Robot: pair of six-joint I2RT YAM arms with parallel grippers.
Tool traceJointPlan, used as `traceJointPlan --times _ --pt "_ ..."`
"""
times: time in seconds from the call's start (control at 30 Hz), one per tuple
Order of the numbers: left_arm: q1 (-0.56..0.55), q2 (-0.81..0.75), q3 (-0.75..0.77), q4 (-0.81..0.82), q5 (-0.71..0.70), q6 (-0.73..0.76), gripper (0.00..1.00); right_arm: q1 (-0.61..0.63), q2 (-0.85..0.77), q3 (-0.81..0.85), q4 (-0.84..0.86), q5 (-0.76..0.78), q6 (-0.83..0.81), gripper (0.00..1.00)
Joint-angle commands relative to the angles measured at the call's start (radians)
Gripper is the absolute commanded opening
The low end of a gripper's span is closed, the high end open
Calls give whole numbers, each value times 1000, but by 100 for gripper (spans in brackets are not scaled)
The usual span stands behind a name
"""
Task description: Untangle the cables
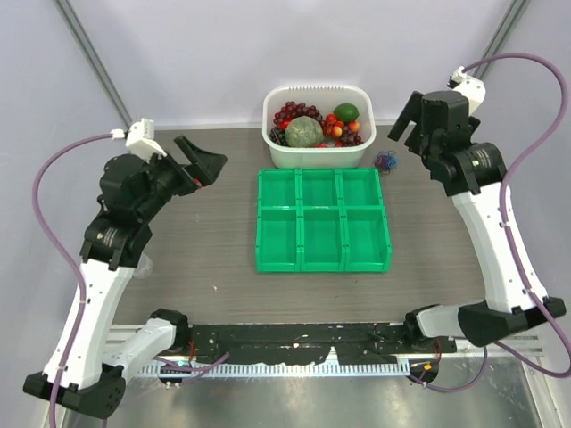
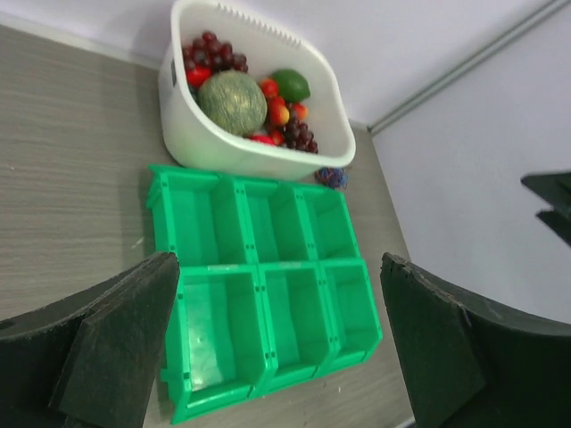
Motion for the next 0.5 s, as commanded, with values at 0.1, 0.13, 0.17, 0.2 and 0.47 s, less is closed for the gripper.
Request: traceJointPlan --times 0.1,0.13,0.17,0.2,0.47 --pt "-80 73 13 42 112 14 100 -146 141 -19 261 -74 65 96" --pt "-89 77 8 47 112 17 100 -183 157 -28 305 -155 91 96" --pt "-99 84 7 54 112 23 100 -237 189 -46 327 -191 121 96" --pt "-109 91 10 59 110 34 100 -263 204 -57 368 -252 131 96" --pt "-154 93 13 56 69 141 100 -433 491 -53 533 -462 180 96"
